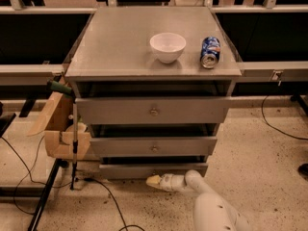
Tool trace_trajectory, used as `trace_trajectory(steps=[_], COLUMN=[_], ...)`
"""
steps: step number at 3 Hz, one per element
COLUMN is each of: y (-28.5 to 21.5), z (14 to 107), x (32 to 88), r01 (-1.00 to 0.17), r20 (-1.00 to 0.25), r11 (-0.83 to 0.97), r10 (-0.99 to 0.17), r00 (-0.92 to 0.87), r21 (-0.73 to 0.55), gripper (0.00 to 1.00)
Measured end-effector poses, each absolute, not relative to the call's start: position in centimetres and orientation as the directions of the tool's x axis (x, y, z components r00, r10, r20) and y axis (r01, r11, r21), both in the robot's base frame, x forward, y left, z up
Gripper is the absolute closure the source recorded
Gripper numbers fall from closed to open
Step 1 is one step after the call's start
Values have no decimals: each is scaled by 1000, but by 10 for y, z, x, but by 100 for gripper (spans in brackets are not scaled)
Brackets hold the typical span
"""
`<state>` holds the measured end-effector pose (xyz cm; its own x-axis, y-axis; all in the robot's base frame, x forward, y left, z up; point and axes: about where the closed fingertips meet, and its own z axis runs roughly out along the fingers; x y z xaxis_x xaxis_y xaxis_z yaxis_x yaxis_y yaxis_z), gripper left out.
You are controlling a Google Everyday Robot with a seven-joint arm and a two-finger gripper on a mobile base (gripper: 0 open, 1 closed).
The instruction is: Open bottom drawer
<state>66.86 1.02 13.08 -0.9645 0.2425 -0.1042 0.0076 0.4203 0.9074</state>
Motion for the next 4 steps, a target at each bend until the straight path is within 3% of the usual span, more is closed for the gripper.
trace_trajectory(steps=[2,3,4], y=[20,-7,-59], z=[98,112,158], x=[583,575,596], r01=[114,111,66], r20=[63,35,-84], r11=[383,391,435], r10=[142,195,315], r00=[-988,-980,-945], r21=[917,913,898], gripper=[100,100,81])
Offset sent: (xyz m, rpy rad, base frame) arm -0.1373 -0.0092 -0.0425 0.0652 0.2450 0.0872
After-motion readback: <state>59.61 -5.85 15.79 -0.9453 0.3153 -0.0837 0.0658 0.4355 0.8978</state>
